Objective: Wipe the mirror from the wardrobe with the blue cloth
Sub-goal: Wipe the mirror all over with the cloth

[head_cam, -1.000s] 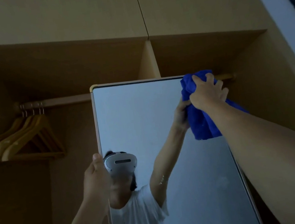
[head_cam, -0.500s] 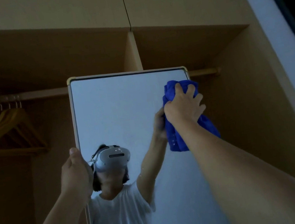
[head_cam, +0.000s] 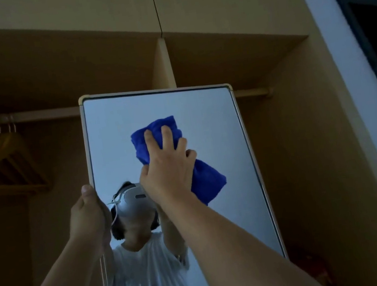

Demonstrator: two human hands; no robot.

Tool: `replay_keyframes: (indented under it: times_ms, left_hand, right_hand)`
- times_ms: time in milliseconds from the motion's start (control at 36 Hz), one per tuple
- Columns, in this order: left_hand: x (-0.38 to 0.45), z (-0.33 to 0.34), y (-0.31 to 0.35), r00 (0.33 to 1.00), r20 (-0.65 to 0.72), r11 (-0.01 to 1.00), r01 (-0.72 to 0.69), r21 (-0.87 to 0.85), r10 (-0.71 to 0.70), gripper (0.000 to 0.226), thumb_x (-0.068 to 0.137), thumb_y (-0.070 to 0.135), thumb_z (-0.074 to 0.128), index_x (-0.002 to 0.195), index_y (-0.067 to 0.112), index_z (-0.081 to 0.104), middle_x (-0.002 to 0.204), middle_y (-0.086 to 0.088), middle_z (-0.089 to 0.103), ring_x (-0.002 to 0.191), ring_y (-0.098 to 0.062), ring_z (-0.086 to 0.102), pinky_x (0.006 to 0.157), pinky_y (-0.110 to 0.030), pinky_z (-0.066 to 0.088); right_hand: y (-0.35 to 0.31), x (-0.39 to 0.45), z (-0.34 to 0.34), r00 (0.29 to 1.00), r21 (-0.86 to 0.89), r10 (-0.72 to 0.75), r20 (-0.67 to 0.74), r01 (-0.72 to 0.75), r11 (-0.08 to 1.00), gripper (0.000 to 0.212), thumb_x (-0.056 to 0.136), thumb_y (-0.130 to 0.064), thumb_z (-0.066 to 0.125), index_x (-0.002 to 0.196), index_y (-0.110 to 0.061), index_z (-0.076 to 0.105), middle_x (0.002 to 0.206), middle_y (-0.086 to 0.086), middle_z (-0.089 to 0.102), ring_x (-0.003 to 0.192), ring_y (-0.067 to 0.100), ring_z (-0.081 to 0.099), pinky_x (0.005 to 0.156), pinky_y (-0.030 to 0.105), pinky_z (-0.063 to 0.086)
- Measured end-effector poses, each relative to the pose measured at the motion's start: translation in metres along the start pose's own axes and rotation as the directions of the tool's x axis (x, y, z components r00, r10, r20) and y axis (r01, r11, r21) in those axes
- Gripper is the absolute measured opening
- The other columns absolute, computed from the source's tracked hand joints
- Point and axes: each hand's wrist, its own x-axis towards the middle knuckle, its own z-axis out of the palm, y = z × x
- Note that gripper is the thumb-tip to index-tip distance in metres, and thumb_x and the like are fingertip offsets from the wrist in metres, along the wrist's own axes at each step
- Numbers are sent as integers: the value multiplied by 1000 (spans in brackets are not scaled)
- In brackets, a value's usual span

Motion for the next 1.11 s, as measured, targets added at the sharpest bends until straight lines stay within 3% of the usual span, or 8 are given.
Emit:
replay_keyframes:
  times_ms: [194,306,472,639,722,806,917,1111]
  left_hand:
    - [4,-4,-1,997,1,992,-72,107,72,57,98,49,25,79,1,50,60,-15,45,50,-28,44,57,-40,40]
    - [0,-6,2,998,29,988,-63,138,59,72,98,50,23,118,-15,47,98,-40,55,99,-60,50,87,-65,40]
    - [2,-4,4,999,47,993,-22,116,17,68,98,50,25,131,-8,40,131,-39,41,121,-57,37,100,-64,31]
    - [-1,-6,7,999,34,992,-16,124,12,65,99,48,25,122,-8,48,71,-22,56,61,-35,56,62,-41,49]
    - [-4,-6,10,999,38,994,4,113,-9,62,99,48,25,124,-4,48,100,-35,59,92,-50,58,79,-53,50]
    - [-4,-6,9,999,31,996,33,78,-36,57,98,49,27,110,1,56,63,-11,52,54,-24,52,49,-32,42]
    - [-1,-7,2,999,28,994,42,101,-45,52,98,51,28,72,12,53,54,-2,51,45,-14,48,43,-24,36]
    - [3,-11,-2,996,66,992,58,109,-66,48,100,44,27,75,11,52,69,-11,55,69,-25,55,68,-32,43]
  right_hand:
    - [29,28,-8,999,-14,51,-11,-51,999,63,86,-33,56,143,-30,30,148,5,26,120,30,36,95,47,35]
    - [23,28,-6,996,-58,90,-26,-91,994,63,88,-34,56,145,-29,30,151,6,26,124,31,36,98,49,35]
    - [12,-8,-2,994,-78,-109,-32,106,991,64,78,-31,64,139,-26,44,146,7,40,114,31,47,89,48,42]
    - [7,-32,-2,984,-48,-179,-4,179,983,65,70,-30,69,132,-26,54,140,6,48,103,31,54,82,46,46]
    - [7,-47,-1,974,-38,-228,10,229,973,65,67,-30,70,130,-25,56,138,7,51,100,31,56,80,46,48]
    - [8,-62,0,962,-21,-269,35,270,963,63,69,-31,70,130,-25,56,138,7,51,100,31,57,79,46,49]
    - [10,-80,-2,950,-12,-305,69,306,952,55,72,-35,63,127,-27,59,135,4,54,98,28,58,79,43,50]
    - [5,-77,-12,923,61,-352,157,347,936,51,71,-36,64,121,-26,62,127,3,59,94,26,59,75,39,50]
